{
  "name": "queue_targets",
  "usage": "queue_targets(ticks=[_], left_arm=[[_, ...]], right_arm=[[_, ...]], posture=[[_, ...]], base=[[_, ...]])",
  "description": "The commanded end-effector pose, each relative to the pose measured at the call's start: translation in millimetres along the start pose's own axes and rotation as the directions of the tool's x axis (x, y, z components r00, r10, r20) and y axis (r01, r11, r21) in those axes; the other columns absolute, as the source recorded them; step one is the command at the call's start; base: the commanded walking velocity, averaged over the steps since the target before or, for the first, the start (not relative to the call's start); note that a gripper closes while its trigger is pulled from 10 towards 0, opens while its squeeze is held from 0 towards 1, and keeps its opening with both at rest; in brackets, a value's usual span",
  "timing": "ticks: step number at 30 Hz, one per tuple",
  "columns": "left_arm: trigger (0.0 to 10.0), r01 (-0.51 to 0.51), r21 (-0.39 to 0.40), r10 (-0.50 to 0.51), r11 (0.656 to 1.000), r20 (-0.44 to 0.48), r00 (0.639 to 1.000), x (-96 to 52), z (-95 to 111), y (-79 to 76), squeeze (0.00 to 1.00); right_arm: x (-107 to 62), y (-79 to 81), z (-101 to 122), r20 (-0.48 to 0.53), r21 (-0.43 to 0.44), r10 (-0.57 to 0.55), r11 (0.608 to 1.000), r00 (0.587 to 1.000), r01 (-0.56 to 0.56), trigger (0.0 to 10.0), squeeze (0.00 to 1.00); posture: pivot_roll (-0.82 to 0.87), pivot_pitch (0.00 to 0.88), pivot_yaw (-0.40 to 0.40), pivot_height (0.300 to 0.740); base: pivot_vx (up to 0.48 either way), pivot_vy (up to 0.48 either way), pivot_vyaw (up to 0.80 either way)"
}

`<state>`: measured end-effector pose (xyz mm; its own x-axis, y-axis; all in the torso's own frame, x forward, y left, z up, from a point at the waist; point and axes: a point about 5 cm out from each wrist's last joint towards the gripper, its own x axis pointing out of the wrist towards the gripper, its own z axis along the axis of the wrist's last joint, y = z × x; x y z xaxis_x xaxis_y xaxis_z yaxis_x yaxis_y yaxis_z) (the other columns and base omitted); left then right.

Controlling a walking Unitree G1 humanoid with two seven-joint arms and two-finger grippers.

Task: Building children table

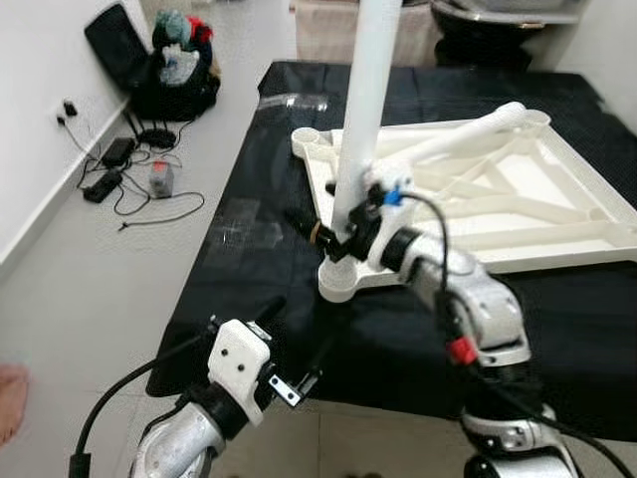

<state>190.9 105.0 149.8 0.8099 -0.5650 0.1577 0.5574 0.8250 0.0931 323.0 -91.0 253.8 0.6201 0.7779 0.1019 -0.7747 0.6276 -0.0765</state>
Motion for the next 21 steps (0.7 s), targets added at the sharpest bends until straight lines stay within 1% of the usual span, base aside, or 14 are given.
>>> queue_targets(ticks=[1, 2, 4, 5, 6, 7, 9, 10, 11, 12, 15, 16, 18, 21], left_arm=[[10.0, 0.003, -0.007, -0.004, 1.000, -0.004, 1.000, -2.5, 1.4, -2.9, 0.00], [10.0, 0.006, -0.011, -0.007, 1.000, -0.004, 1.000, -4.7, 2.6, -4.2, 0.00], [10.0, 0.006, -0.011, -0.007, 1.000, -0.004, 1.000, -4.7, 2.6, -4.2, 0.00], [10.0, 0.007, -0.014, -0.007, 1.000, -0.006, 1.000, -6.2, 3.0, -5.1, 0.00], [10.0, 0.007, -0.016, -0.007, 1.000, -0.008, 1.000, -7.2, 3.3, -5.9, 0.00], [10.0, 0.007, -0.016, -0.007, 1.000, -0.008, 1.000, -7.2, 3.3, -5.9, 0.00], [10.0, 0.007, -0.018, -0.007, 1.000, -0.011, 1.000, -9.3, 3.9, -7.3, 0.00], [10.0, 0.007, -0.018, -0.007, 1.000, -0.011, 1.000, -9.3, 3.9, -7.3, 0.00], [10.0, 0.006, -0.018, -0.006, 1.000, -0.013, 1.000, -10.0, 3.9, -8.1, 0.00], [10.0, 0.006, -0.018, -0.006, 1.000, -0.014, 1.000, -10.5, 3.9, -8.6, 0.00], [10.0, 0.004, -0.017, -0.004, 1.000, -0.016, 1.000, -11.2, 3.8, -9.4, 0.00], [10.0, 0.003, -0.017, -0.003, 1.000, -0.017, 1.000, -11.5, 3.8, -9.8, 0.00], [10.0, 0.000, -0.017, -0.001, 1.000, -0.019, 1.000, -12.1, 3.9, -10.1, 0.00], [10.0, 0.000, -0.016, 0.000, 1.000, -0.020, 1.000, -12.4, 4.2, -10.5, 0.00]], right_arm=[[-1.2, -2.9, 1.2, 0.007, -0.020, 0.056, 0.998, 0.998, -0.055, 10.0, 1.00], [-5.6, -11.4, 12.0, -0.019, -0.090, 0.188, 0.978, 0.982, -0.189, 10.0, 1.00], [-5.6, -11.4, 12.0, -0.019, -0.090, 0.188, 0.978, 0.982, -0.189, 10.0, 1.00], [-8.0, -14.8, 18.2, -0.036, -0.101, 0.273, 0.956, 0.961, -0.276, 10.0, 0.49], [-8.8, -18.5, 23.3, -0.050, -0.121, 0.327, 0.936, 0.944, -0.331, 10.0, 0.00], [-8.8, -18.5, 23.3, -0.050, -0.121, 0.327, 0.936, 0.944, -0.331, 10.0, 0.00], [-6.4, -26.6, 33.1, -0.046, -0.142, 0.358, 0.922, 0.933, -0.361, 10.0, 0.00], [-6.4, -26.6, 33.1, -0.046, -0.142, 0.358, 0.922, 0.933, -0.361, 10.0, 0.00], [-5.2, -29.7, 37.7, -0.040, -0.151, 0.372, 0.915, 0.927, -0.374, 10.0, 0.00], [-4.6, -31.4, 40.6, -0.035, -0.153, 0.383, 0.911, 0.923, -0.384, 4.5, 0.00], [-4.8, -34.7, 44.0, -0.034, -0.157, 0.408, 0.899, 0.912, -0.409, 4.5, 0.00], [-5.5, -35.2, 45.5, -0.036, -0.158, 0.412, 0.897, 0.911, -0.412, 0.0, 0.00], [-7.5, -32.4, 44.4, -0.043, -0.161, 0.426, 0.890, 0.904, -0.427, 0.0, 0.00], [-12.1, -27.2, 37.1, -0.061, -0.154, 0.443, 0.881, 0.894, -0.447, 0.0, 0.00]], posture=[[0.06, 0.183, -0.033, 0.740], [0.06, 0.191, -0.030, 0.740], [0.06, 0.191, -0.030, 0.740], [0.06, 0.195, -0.030, 0.740], [0.06, 0.196, -0.029, 0.740], [0.06, 0.196, -0.029, 0.740], [0.07, 0.202, -0.023, 0.740], [0.07, 0.202, -0.023, 0.740], [0.07, 0.202, -0.022, 0.740], [0.07, 0.202, -0.022, 0.740], [0.07, 0.201, -0.019, 0.740], [0.07, 0.199, -0.019, 0.740], [0.07, 0.199, -0.017, 0.740], [0.07, 0.199, -0.017, 0.740]], base=[[0.000, 0.000, 0.00], [0.000, 0.000, 0.00], [0.000, 0.000, 0.00], [0.000, 0.000, 0.00], [0.000, 0.000, 0.00], [0.000, 0.000, 0.00], [0.000, 0.000, 0.00], [0.000, 0.000, 0.00], [0.000, 0.000, 0.00], [0.000, 0.000, 0.00], [0.000, 0.000, 0.00], [0.000, 0.000, 0.00], [0.000, 0.000, 0.00], [0.000, 0.000, 0.00]])
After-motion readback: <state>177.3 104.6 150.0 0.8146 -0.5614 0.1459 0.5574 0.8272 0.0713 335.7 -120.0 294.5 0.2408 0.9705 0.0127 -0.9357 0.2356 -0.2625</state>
